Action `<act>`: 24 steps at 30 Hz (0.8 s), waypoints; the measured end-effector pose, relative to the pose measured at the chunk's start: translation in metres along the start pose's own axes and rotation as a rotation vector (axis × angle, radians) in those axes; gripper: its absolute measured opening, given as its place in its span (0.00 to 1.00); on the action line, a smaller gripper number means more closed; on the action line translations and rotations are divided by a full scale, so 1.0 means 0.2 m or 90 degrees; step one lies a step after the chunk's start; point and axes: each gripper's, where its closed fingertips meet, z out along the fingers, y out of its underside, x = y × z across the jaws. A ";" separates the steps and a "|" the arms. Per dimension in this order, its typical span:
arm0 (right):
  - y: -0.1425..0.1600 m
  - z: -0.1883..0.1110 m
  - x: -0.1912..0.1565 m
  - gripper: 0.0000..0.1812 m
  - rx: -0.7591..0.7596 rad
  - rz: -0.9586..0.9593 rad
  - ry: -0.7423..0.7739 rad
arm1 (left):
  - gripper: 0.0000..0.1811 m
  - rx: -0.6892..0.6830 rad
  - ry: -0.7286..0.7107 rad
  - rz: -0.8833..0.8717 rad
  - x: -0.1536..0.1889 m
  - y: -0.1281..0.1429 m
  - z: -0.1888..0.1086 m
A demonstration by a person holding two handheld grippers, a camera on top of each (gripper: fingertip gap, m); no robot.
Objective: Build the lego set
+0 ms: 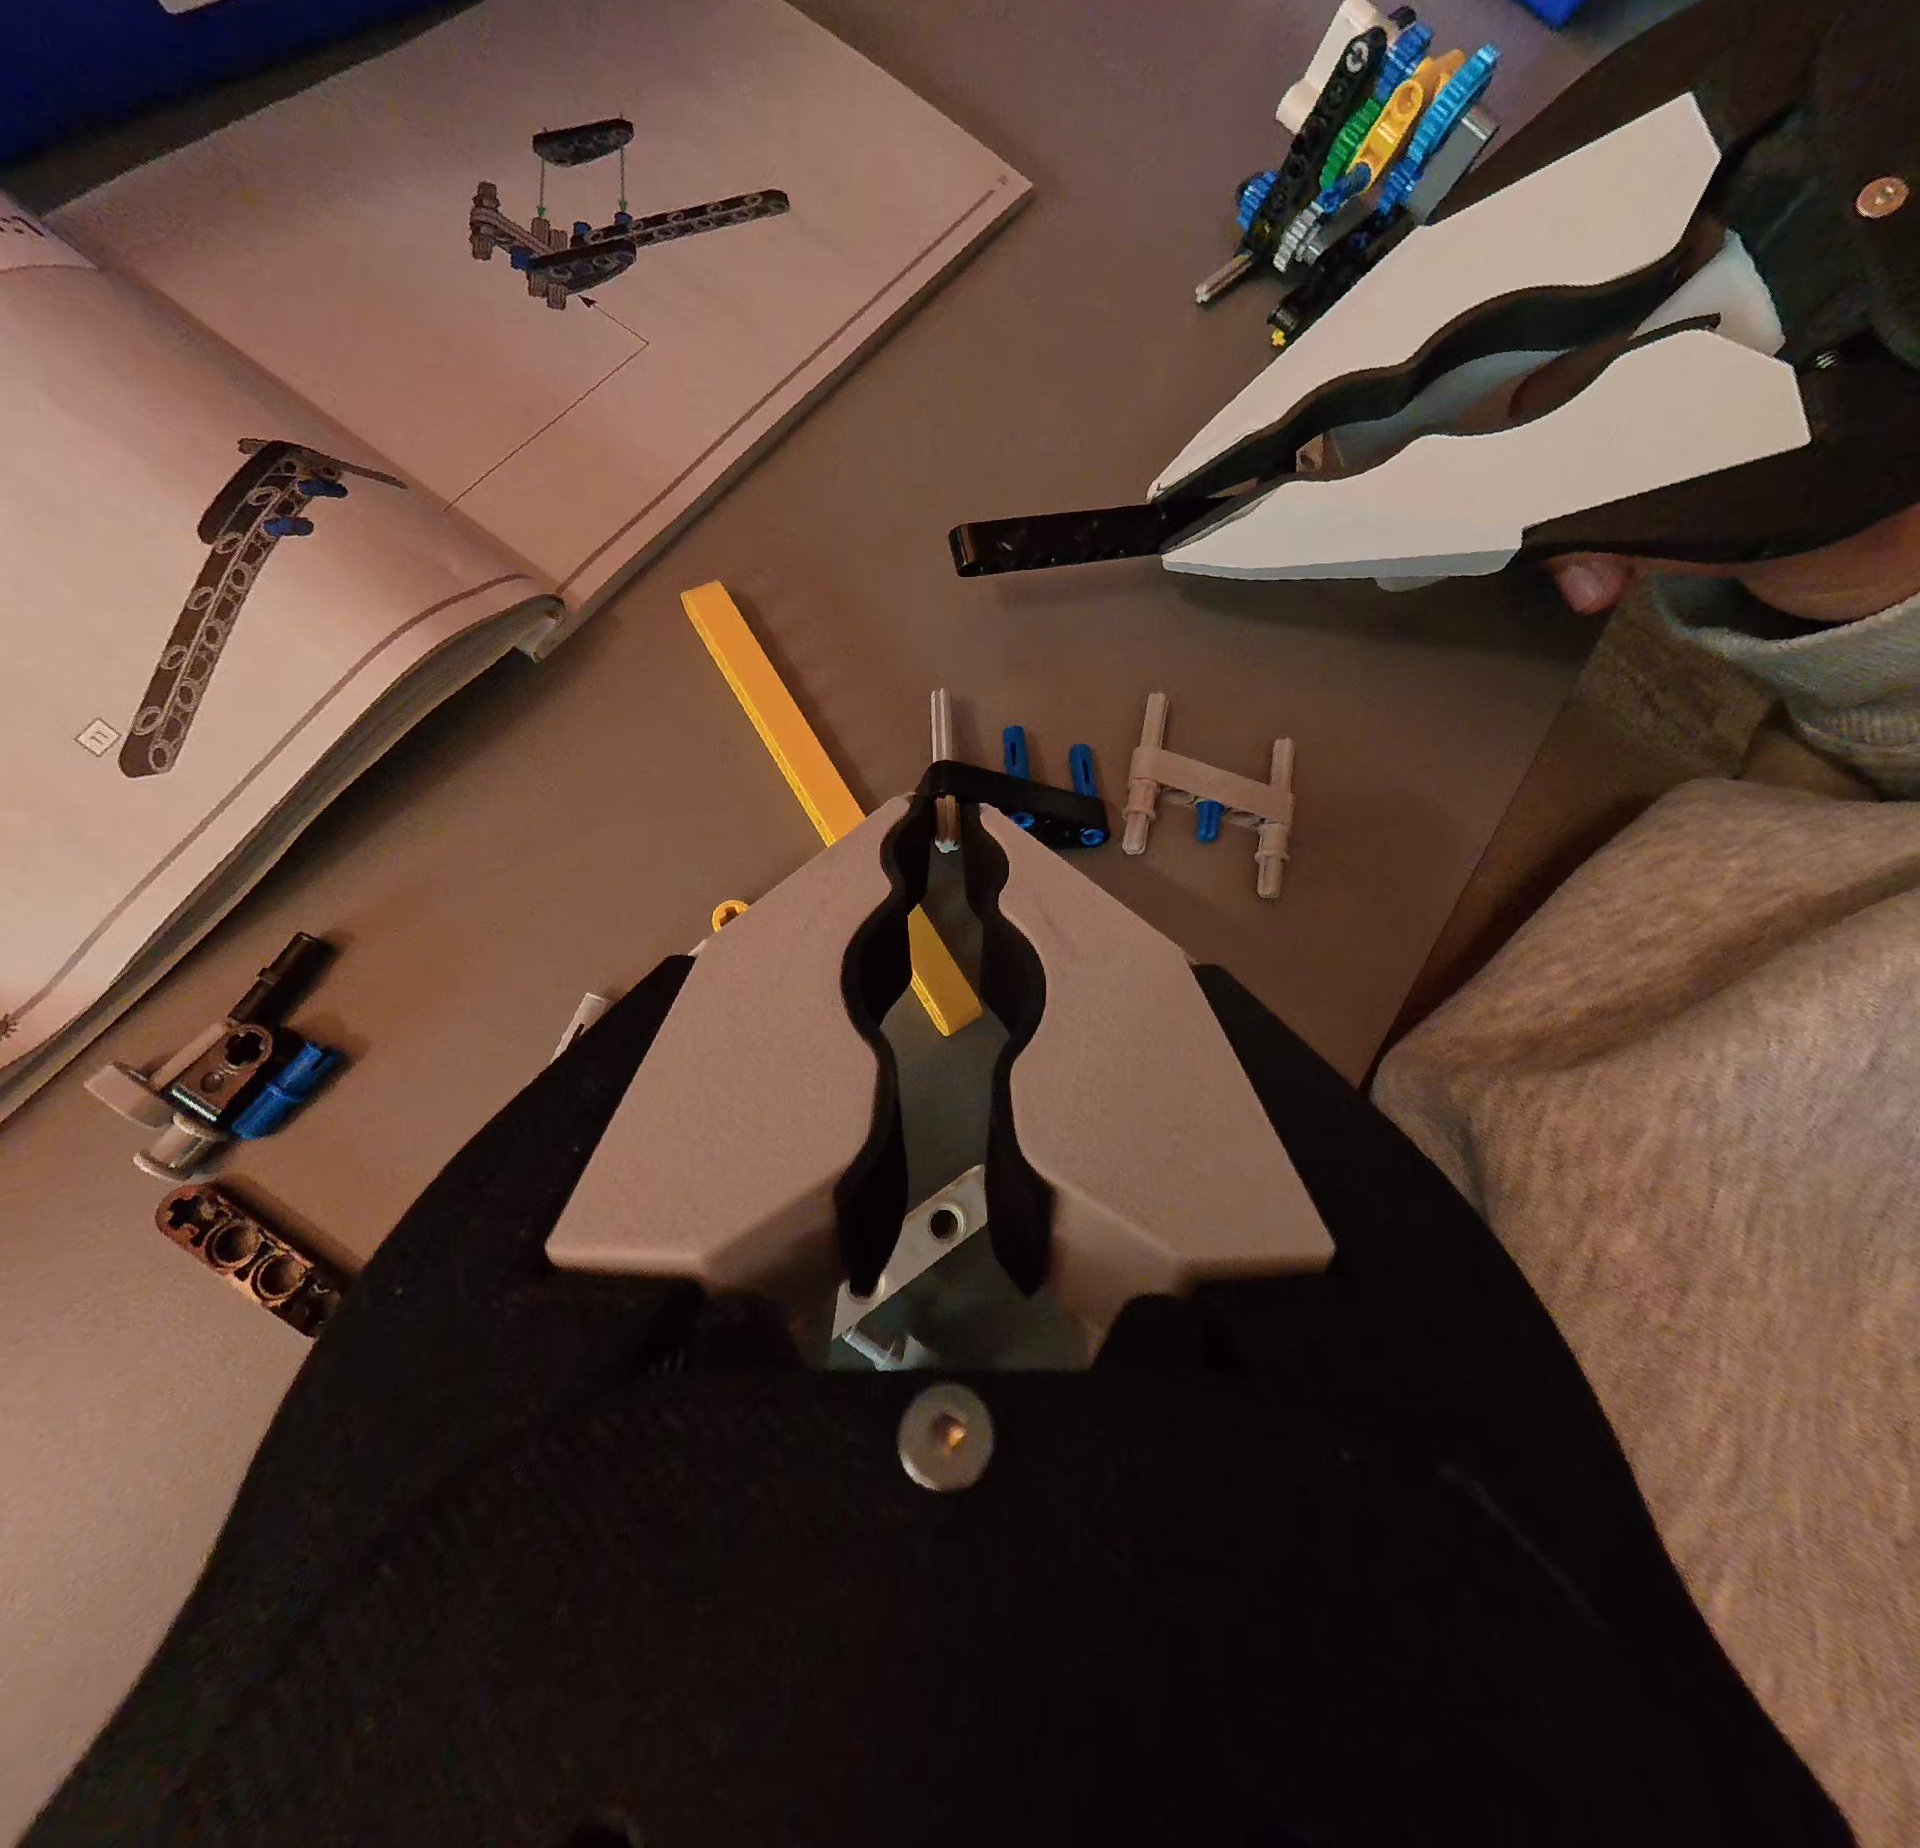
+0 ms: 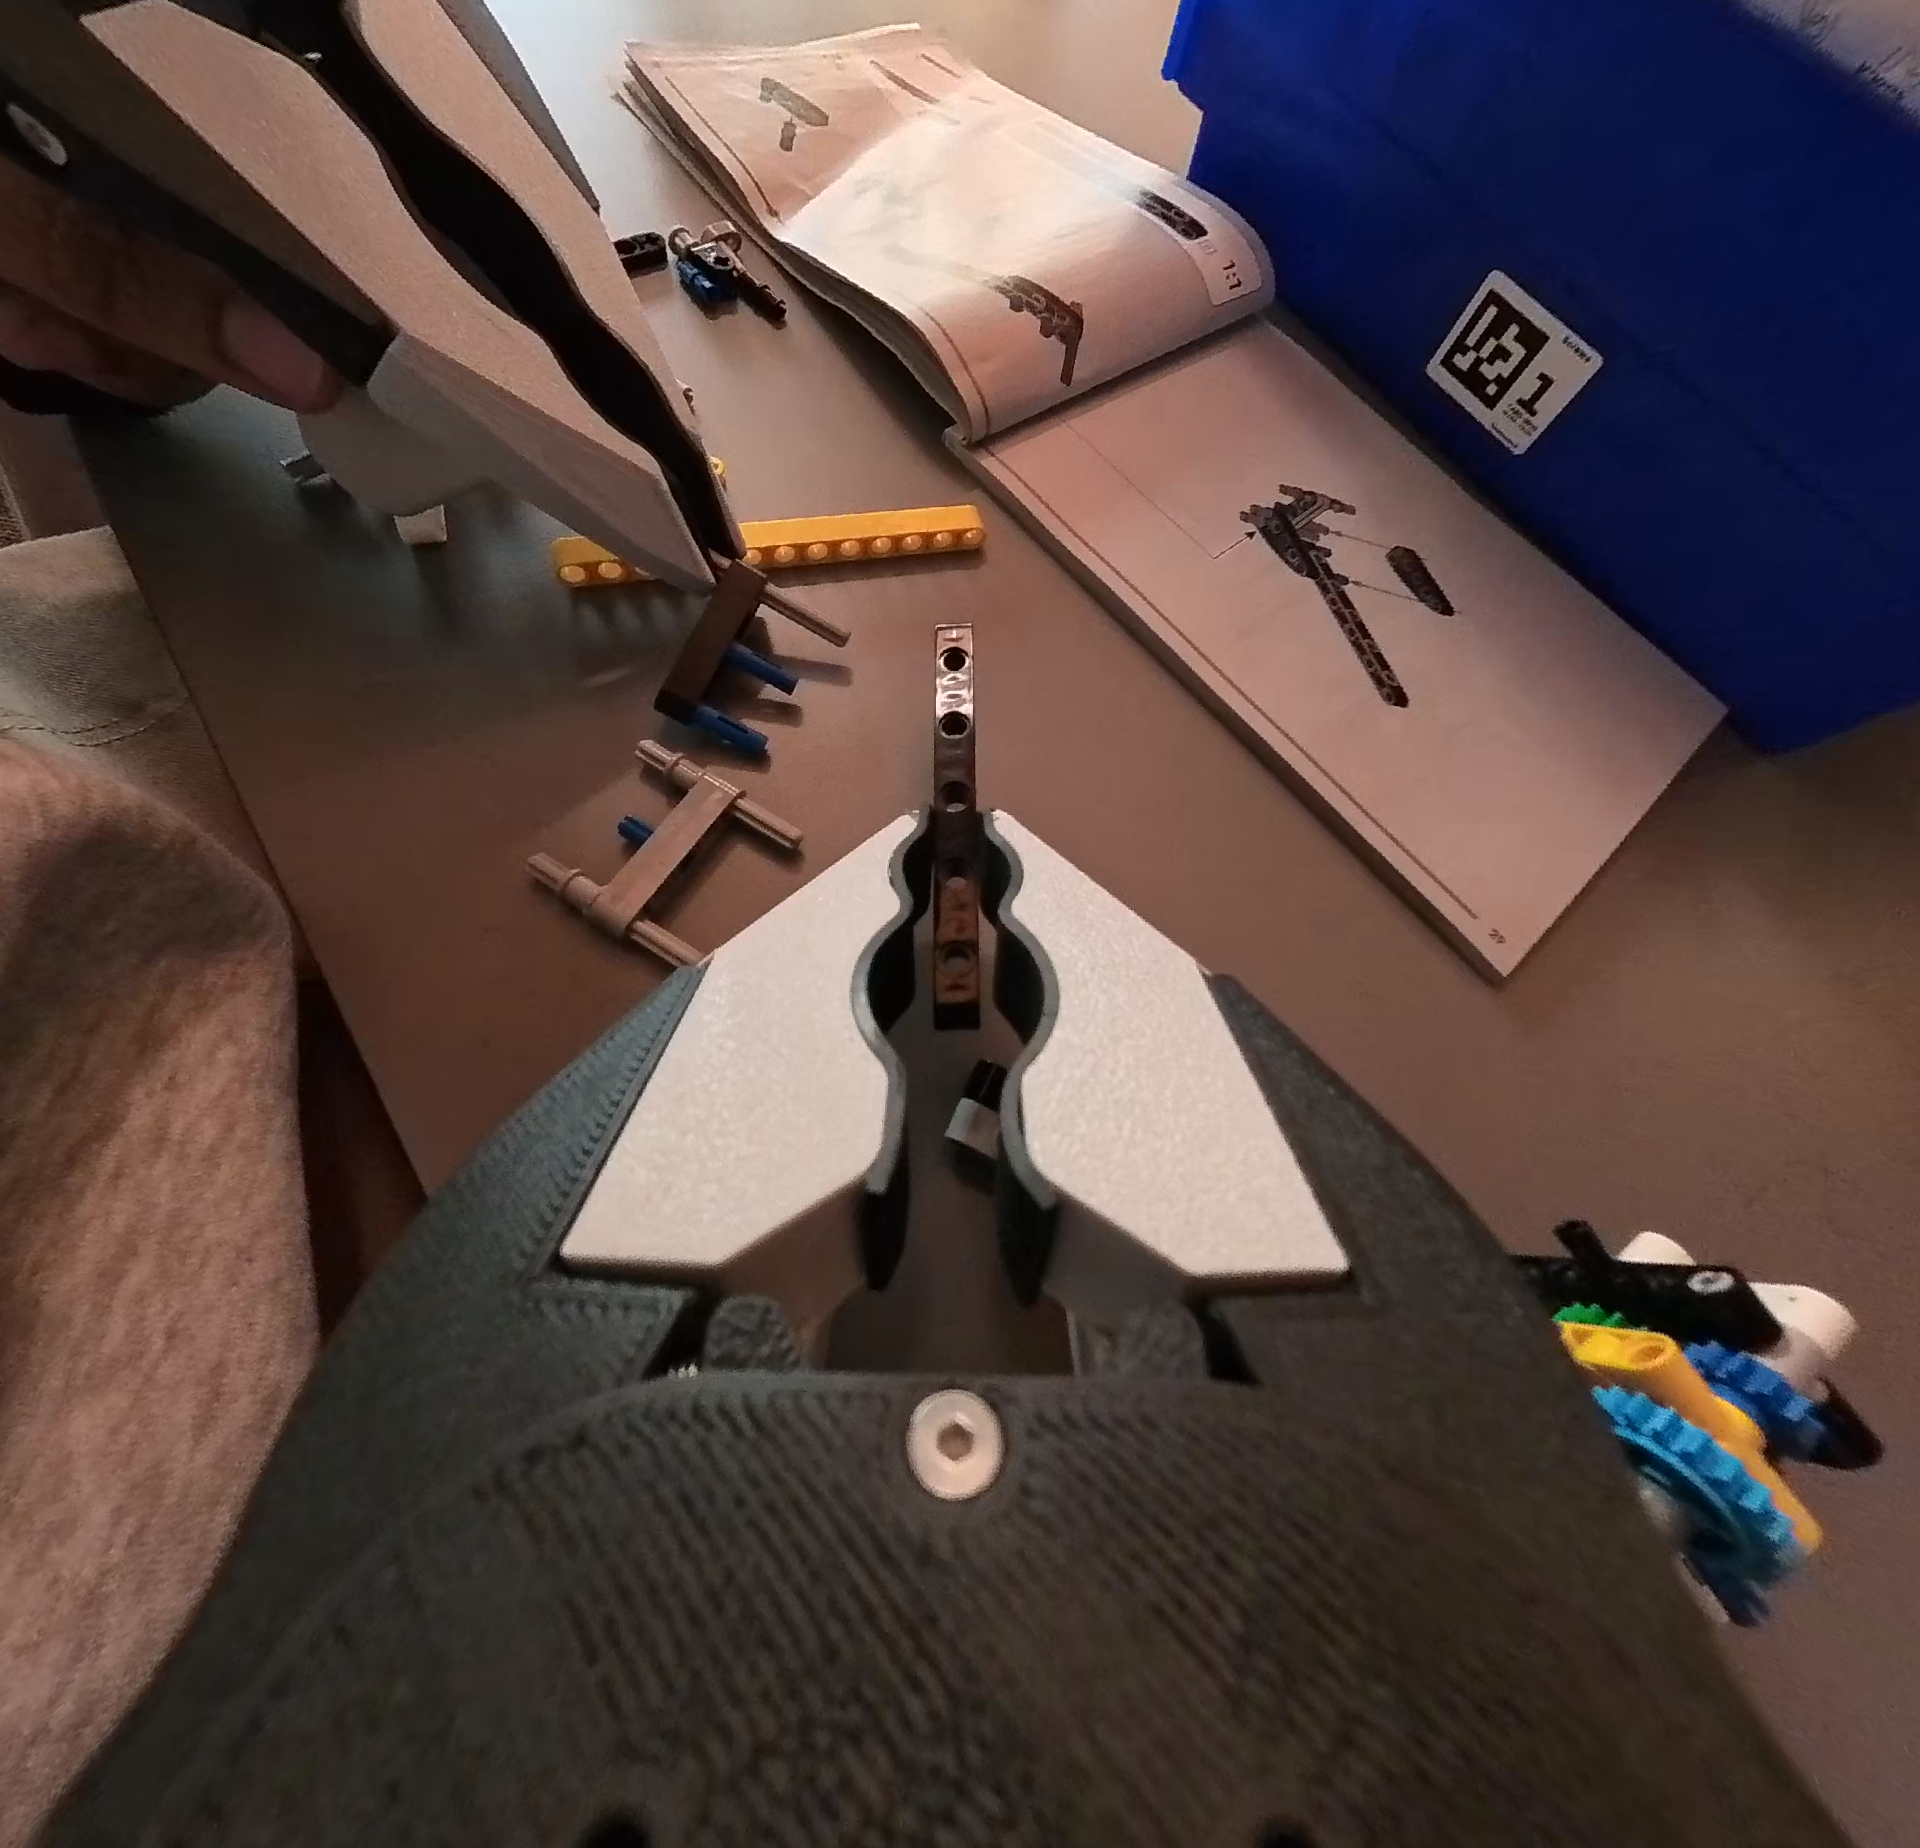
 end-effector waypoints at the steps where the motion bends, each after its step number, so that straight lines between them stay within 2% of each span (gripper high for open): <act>1: 0.00 0.00 0.00 0.04 0.000 0.000 0.000 | 0.01 0.000 0.000 0.000 0.00 0.00 0.00; 17: 0.00 0.01 0.03 0.04 -0.001 0.046 -0.017 | 0.02 0.007 0.011 -0.013 0.00 -0.01 -0.01; 24: 0.00 0.01 0.01 0.04 -0.004 0.027 -0.013 | 0.02 -0.001 0.013 -0.008 0.01 0.00 0.00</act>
